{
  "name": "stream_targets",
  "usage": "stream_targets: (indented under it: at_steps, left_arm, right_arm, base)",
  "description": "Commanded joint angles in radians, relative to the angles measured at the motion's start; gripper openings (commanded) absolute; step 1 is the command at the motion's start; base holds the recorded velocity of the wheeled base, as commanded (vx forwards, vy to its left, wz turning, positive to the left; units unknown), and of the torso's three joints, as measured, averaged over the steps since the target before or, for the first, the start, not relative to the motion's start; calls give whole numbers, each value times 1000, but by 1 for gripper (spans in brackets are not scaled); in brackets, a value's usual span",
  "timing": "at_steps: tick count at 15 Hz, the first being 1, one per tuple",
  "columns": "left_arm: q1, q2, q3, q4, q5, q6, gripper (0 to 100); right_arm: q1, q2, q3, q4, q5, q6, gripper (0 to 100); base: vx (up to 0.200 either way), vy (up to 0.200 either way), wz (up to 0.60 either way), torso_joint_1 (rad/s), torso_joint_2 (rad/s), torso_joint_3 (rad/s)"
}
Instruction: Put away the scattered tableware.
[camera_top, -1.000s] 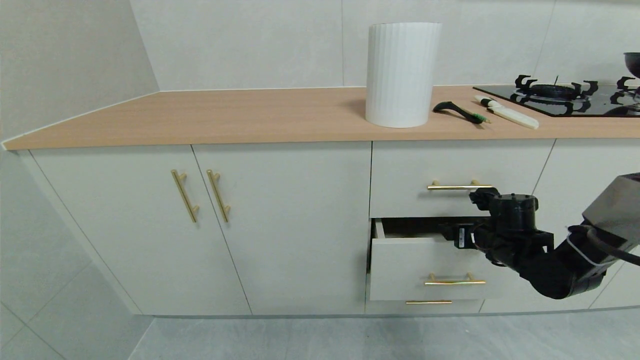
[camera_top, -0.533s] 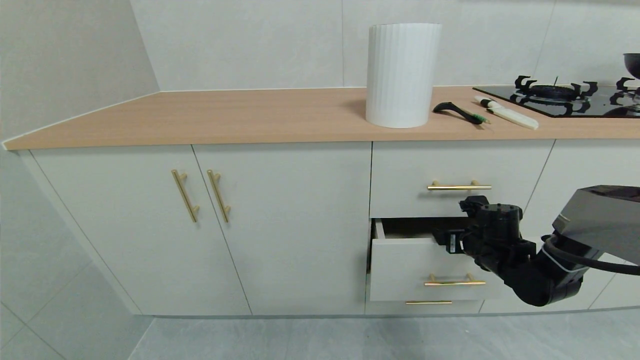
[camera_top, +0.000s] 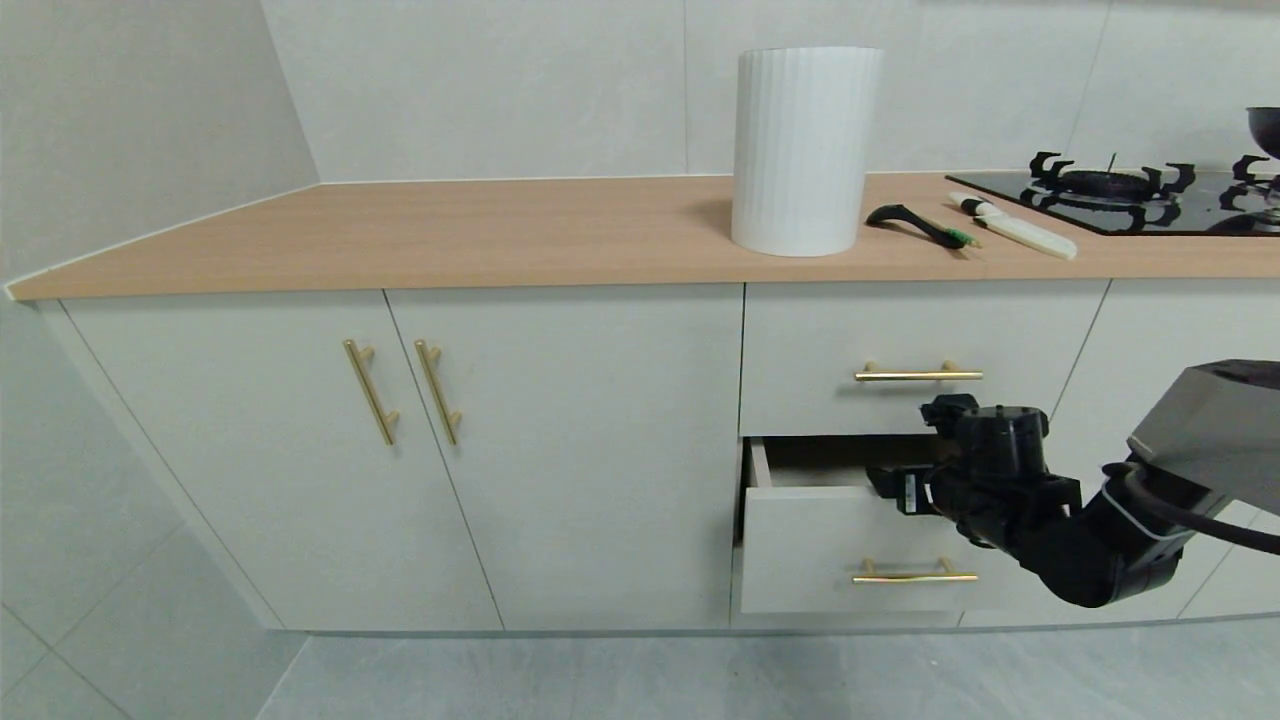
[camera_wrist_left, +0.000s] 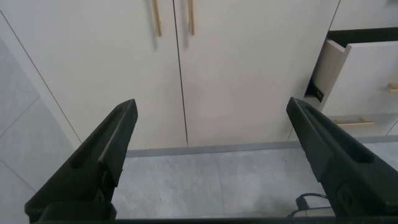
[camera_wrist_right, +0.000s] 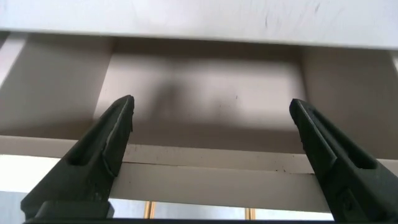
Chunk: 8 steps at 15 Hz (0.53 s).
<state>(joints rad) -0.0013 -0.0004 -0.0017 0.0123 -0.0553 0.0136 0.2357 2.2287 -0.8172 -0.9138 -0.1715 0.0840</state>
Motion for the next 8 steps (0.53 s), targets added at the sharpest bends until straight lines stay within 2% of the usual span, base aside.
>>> stream_targets:
  at_steps: [1, 5, 8]
  left_arm:
    - [0, 0, 0, 0, 0, 0, 100]
    - [0, 0, 0, 1, 0, 0, 100]
    - [0, 0, 0, 0, 0, 0, 100]
  right_arm:
    - [0, -46, 7, 23, 0, -4, 100]
    - [0, -96, 32, 95, 4, -6, 100]
    - [2, -153, 33, 202, 9, -6, 100]
  base:
    - [0, 0, 0, 0, 0, 0]
    - [0, 0, 0, 0, 0, 0]
    - [0, 0, 0, 0, 0, 0]
